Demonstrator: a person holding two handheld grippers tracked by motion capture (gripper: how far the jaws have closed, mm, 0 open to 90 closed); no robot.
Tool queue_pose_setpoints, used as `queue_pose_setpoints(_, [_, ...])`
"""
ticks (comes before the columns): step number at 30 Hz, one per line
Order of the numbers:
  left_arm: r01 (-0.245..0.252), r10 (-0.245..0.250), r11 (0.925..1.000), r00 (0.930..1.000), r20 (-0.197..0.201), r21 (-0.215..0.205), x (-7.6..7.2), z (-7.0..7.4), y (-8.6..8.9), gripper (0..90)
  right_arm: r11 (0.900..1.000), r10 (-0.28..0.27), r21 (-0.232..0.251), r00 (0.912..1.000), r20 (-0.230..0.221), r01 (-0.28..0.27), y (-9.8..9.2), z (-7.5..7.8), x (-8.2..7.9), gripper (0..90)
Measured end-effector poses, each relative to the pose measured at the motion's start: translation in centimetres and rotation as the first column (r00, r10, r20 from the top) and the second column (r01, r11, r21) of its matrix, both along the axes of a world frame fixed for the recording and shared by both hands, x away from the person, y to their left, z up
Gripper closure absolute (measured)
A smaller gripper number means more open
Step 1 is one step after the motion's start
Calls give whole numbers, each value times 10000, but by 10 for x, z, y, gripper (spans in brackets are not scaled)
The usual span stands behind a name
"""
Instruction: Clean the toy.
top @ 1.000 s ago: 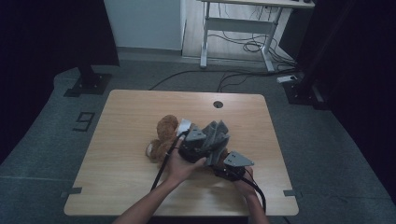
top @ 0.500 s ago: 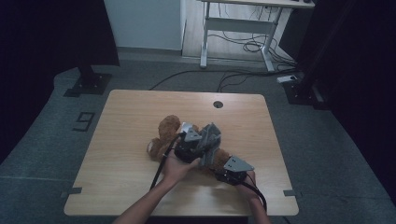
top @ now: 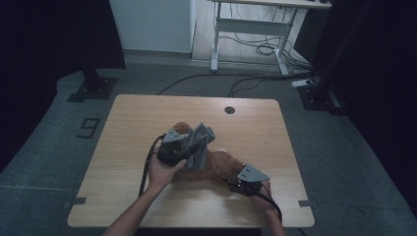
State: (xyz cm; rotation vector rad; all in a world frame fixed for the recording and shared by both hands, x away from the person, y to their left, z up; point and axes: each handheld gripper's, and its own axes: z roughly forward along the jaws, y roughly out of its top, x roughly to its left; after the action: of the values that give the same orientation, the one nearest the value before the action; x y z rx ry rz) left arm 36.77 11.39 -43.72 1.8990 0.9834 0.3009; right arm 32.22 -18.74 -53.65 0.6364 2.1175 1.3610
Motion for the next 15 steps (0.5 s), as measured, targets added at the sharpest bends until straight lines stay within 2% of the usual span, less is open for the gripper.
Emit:
queue_pose_setpoints(3, [-391,388,9992,9990,-230,-119,4,-6,15,794,10000,0,24,10000,20,0,-4,0,0,443])
queue_pose_setpoints(11, [-635,615,9975,9961,-628,-303,-1,-26,38,796,10000,-63,-49,9999,140,63,-9,0,1,427])
queue_pose_setpoints(15, [-604,548,9958,9953,-801,-693,-4,-24,44,793,10000,-26,-39,9999,156,26,-10,0,1,420])
